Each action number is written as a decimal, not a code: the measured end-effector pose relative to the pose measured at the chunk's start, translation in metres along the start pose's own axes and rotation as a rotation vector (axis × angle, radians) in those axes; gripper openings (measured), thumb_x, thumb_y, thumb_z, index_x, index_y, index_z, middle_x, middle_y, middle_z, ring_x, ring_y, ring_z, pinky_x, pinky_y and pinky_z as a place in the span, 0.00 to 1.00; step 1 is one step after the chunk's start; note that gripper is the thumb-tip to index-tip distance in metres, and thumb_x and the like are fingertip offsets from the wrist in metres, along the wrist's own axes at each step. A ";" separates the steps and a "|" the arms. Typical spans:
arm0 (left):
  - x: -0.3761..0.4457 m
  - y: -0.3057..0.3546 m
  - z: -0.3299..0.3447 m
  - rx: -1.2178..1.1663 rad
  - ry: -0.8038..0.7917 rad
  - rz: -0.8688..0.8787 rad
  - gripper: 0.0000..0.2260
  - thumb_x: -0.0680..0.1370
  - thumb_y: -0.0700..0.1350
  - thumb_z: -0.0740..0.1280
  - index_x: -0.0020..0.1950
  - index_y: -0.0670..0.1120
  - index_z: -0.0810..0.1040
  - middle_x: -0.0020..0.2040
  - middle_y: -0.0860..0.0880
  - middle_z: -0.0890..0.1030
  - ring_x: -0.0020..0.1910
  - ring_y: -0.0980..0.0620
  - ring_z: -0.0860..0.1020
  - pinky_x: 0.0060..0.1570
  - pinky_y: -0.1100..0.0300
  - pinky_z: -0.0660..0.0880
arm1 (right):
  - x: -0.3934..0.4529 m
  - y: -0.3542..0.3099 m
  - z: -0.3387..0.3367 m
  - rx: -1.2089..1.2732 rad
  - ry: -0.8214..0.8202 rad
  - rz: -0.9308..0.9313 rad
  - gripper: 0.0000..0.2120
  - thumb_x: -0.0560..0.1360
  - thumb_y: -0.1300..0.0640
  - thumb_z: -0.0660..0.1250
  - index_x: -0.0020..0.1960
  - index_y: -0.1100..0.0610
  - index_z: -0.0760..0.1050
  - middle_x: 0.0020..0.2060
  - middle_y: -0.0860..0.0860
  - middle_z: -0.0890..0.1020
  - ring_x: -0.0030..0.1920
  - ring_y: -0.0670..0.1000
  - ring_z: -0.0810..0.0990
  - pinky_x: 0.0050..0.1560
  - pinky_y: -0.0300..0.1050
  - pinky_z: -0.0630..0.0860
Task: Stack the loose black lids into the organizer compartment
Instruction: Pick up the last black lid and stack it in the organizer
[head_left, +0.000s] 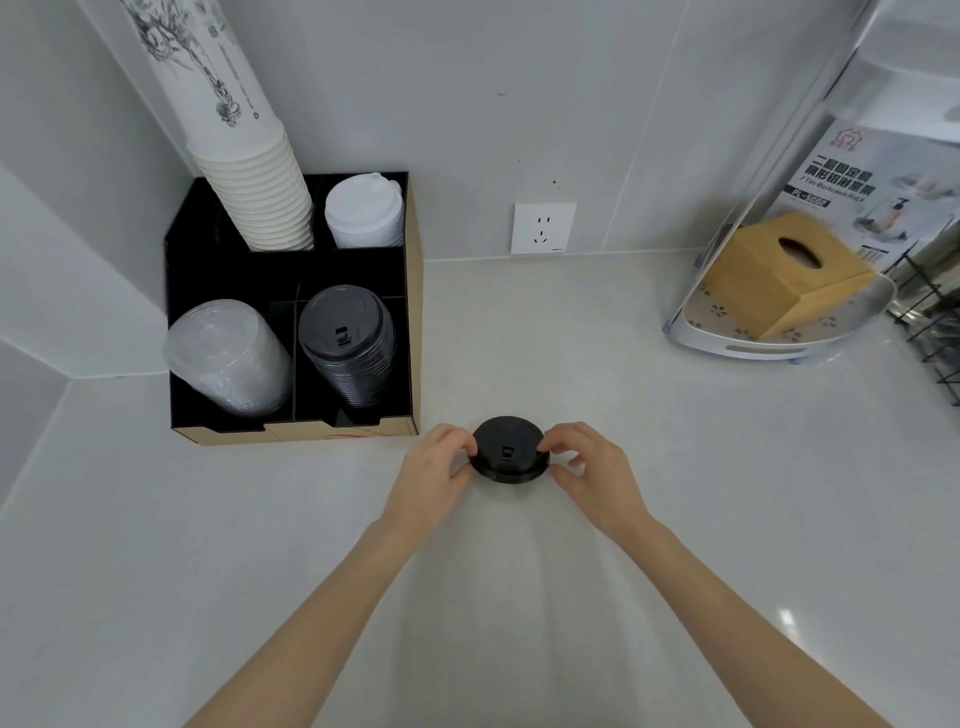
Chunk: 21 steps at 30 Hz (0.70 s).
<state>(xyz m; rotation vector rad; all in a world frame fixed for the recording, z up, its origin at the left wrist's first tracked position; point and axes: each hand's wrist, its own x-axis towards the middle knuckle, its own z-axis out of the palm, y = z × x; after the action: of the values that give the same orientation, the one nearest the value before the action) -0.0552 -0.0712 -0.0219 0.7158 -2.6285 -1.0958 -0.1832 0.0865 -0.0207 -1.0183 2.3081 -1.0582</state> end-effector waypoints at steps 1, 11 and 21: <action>-0.002 -0.001 0.002 0.012 -0.011 0.012 0.07 0.69 0.31 0.65 0.43 0.41 0.75 0.45 0.46 0.76 0.43 0.52 0.73 0.46 0.77 0.65 | -0.003 0.002 0.003 0.012 0.000 0.014 0.15 0.67 0.70 0.65 0.46 0.52 0.76 0.47 0.44 0.77 0.46 0.47 0.78 0.43 0.31 0.72; -0.013 -0.007 0.013 0.046 -0.042 0.038 0.09 0.69 0.37 0.64 0.49 0.42 0.74 0.52 0.46 0.76 0.49 0.49 0.76 0.51 0.55 0.75 | -0.008 0.007 0.011 0.000 0.002 0.063 0.14 0.67 0.61 0.69 0.51 0.51 0.76 0.50 0.43 0.77 0.54 0.47 0.75 0.50 0.28 0.66; 0.006 -0.003 0.014 -0.033 -0.209 -0.072 0.37 0.67 0.47 0.73 0.70 0.44 0.59 0.71 0.47 0.63 0.71 0.50 0.59 0.65 0.68 0.51 | 0.010 0.008 0.008 -0.237 -0.146 0.065 0.44 0.61 0.42 0.74 0.71 0.52 0.58 0.72 0.49 0.64 0.74 0.49 0.56 0.73 0.48 0.51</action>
<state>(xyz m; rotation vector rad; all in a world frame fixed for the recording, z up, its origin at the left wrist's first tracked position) -0.0647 -0.0676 -0.0341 0.7308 -2.7677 -1.2956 -0.1887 0.0790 -0.0326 -1.0616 2.3674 -0.6724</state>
